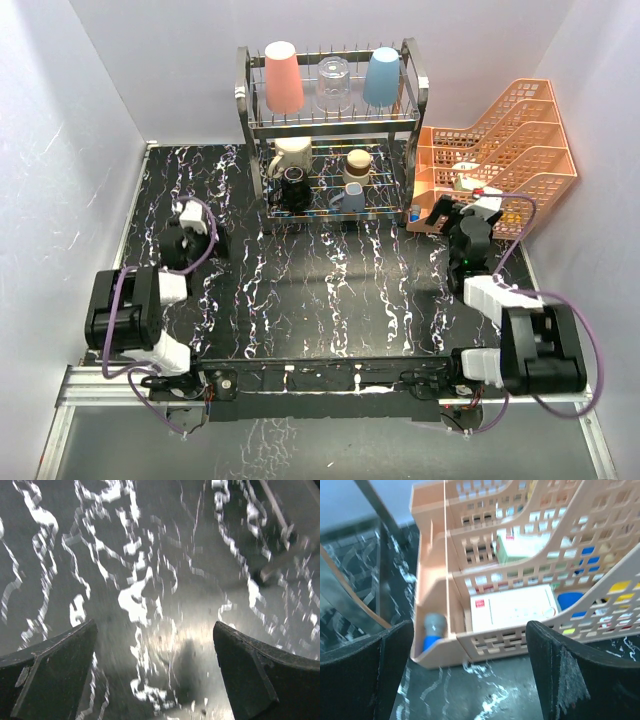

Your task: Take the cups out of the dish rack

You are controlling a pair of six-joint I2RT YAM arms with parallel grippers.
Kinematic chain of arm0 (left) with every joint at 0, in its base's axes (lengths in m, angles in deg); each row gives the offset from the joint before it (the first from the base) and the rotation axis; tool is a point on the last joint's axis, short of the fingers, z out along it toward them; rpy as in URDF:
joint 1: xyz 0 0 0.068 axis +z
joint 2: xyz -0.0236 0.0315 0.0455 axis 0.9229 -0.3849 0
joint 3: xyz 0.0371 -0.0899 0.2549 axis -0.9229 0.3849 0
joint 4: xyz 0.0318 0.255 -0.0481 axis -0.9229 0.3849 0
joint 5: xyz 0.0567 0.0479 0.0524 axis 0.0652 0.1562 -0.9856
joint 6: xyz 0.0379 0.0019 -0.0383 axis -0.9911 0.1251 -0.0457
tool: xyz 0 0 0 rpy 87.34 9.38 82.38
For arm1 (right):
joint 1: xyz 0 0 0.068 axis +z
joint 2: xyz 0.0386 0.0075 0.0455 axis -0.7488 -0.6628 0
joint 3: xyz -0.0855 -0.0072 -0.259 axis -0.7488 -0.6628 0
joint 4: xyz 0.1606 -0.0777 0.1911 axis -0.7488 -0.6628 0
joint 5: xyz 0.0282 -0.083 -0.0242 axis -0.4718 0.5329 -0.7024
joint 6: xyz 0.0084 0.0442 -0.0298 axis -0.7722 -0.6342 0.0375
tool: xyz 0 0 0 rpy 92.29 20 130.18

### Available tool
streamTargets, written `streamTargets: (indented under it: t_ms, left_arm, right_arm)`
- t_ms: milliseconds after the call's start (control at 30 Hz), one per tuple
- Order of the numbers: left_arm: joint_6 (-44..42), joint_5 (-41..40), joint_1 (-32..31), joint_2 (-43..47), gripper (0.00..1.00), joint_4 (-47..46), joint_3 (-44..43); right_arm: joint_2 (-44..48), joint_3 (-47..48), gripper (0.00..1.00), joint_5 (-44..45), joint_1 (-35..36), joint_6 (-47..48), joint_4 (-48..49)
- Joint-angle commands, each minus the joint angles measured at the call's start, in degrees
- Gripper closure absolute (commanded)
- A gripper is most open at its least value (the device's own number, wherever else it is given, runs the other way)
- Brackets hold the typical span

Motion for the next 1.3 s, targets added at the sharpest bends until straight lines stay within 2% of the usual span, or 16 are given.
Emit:
streamTargets:
  t_ms: [0, 67, 133, 267, 333, 400, 533, 667, 800, 1100, 1267]
  left_arm:
    - [-1.41, 1.45, 0.30, 9.35, 0.03, 32.61, -13.71]
    - [-2.74, 2.33, 0.35, 12.11, 0.03, 40.67, -17.67]
    - [-3.55, 3.05, 0.80, 16.84, 0.03, 47.01, -20.11]
    - [-2.38, 6.28, 1.84, 21.29, 0.03, 59.79, -25.03]
    - [-2.75, 8.76, 1.97, 22.26, 0.03, 66.26, -27.71]
    - [-3.01, 10.05, 2.06, 22.80, 0.03, 71.40, -29.97]
    - [-5.10, 10.43, 2.06, 23.78, 0.03, 77.80, -32.08]
    - [-7.60, 8.73, 2.06, 25.22, 0.03, 81.41, -32.44]
    - [-10.40, 9.11, 2.09, 26.50, 0.03, 85.58, -33.28]
    - [-13.52, 10.47, 2.06, 26.43, 0.03, 90.96, -36.20]
    - [-14.92, 12.92, 2.07, 25.92, 0.03, 92.13, -37.42]
  right_arm:
    - [10.32, 4.31, 0.02, 5.91, -0.22, -11.08, -19.59]
    - [14.80, 4.83, 0.02, 9.82, -0.22, -22.36, -27.32]
    - [19.46, 5.13, 0.02, 9.12, -0.22, -28.48, -34.37]
    - [26.70, 3.90, 0.02, -7.48, -0.22, -21.84, -35.05]
    - [27.60, 5.73, 0.02, -11.35, 0.51, -20.80, -38.93]
    - [27.29, 7.81, 0.02, -8.86, 3.52, -20.10, -43.64]
    - [27.09, 10.41, 0.02, 2.99, 15.75, -19.83, -48.31]
    - [22.55, 14.25, 0.02, 15.15, 30.57, -22.01, -49.43]
    - [13.56, 20.05, 0.02, 19.76, 38.36, -20.09, -46.24]
    - [-4.65, 33.74, 0.02, 19.51, 38.60, -10.18, -41.10]
    - [-10.90, 37.62, 0.02, 14.41, 34.44, -8.43, -39.74]
